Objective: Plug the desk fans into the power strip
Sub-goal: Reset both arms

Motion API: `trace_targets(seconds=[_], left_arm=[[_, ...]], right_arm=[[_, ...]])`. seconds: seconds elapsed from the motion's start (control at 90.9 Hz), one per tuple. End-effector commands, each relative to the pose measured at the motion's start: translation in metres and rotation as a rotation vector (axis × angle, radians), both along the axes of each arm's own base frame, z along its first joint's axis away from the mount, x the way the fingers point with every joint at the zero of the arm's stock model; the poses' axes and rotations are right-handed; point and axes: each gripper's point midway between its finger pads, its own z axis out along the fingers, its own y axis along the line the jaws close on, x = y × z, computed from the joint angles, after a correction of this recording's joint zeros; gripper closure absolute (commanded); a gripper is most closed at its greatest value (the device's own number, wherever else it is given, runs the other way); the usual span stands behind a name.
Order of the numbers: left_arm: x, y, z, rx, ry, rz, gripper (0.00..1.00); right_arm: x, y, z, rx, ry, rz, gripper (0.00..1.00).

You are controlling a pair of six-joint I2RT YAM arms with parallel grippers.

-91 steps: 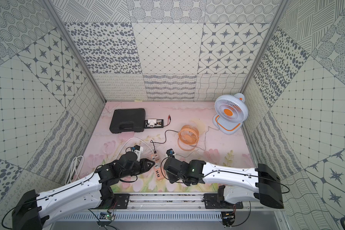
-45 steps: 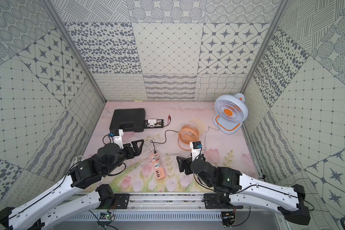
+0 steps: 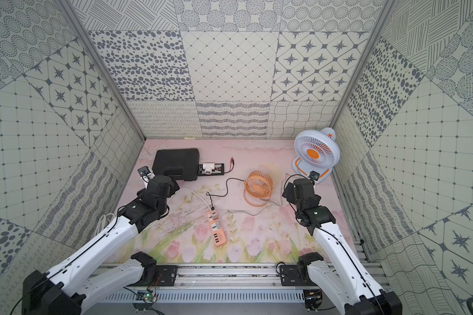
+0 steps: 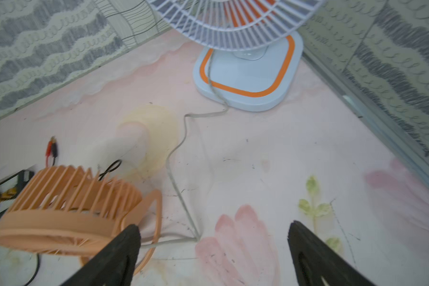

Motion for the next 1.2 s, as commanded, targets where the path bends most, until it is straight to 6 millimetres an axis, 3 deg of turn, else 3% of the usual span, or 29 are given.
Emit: trace_targets(seconds=[0.0,0.066,0.132,0.253,0.429,0.517,0.55,0.66,0.737,0.781,0.836,0.88,0.913,0.957,1.189], left_arm=[[0.037,0.039,-0.033,0.076,0.047,0.087,0.01],[0.043,0.047,-0.058,0.122,0.099,0.090,0.01],[0.053,0.041,-0.079,0.170,0.136,0.017,0.01],[0.054,0.034,-0.108,0.178,0.169,-0.062,0.01],[0.070,0.015,-0.104,0.126,0.084,-0.211,0.01],[0.076,0.010,-0.095,0.158,0.018,-0.259,0.01],[0.078,0.009,-0.091,0.172,-0.031,-0.272,0.01],[0.079,-0.013,-0.109,0.172,-0.021,-0.426,0.01],[0.081,-0.009,-0.112,0.122,-0.022,-0.439,0.01],[0.079,-0.011,-0.113,0.104,-0.034,-0.458,0.02],[0.077,-0.012,-0.120,0.120,-0.055,-0.475,0.01],[0.079,-0.010,-0.112,0.119,-0.101,-0.456,0.01],[0.075,-0.010,-0.119,0.101,-0.056,-0.455,0.01],[0.077,-0.009,-0.118,0.130,-0.079,-0.458,0.01],[0.077,-0.013,-0.118,0.136,-0.070,-0.465,0.01]], right_arm=[[0.008,-0.033,0.018,-0.109,-0.124,-0.094,0.03],[0.003,-0.054,0.011,-0.173,-0.139,-0.167,0.03],[-0.001,-0.069,0.003,-0.221,-0.152,-0.240,0.03],[0.010,-0.076,-0.006,-0.292,-0.201,-0.255,0.03],[0.038,-0.059,-0.029,-0.268,-0.328,-0.104,0.03],[0.058,-0.042,-0.020,-0.274,-0.390,0.008,0.03],[0.064,-0.038,-0.026,-0.279,-0.380,0.039,0.03],[0.090,-0.018,-0.029,-0.254,-0.396,0.163,0.03],[0.101,-0.011,-0.050,-0.266,-0.432,0.195,0.03],[0.101,-0.003,-0.068,-0.268,-0.326,0.241,0.03],[0.114,-0.004,-0.056,-0.278,-0.329,0.231,0.03],[0.112,-0.002,-0.058,-0.297,-0.346,0.226,0.03],[0.111,-0.003,-0.066,-0.288,-0.291,0.223,0.03],[0.113,-0.003,-0.058,-0.288,-0.308,0.220,0.03],[0.112,-0.002,-0.061,-0.292,-0.299,0.223,0.03]])
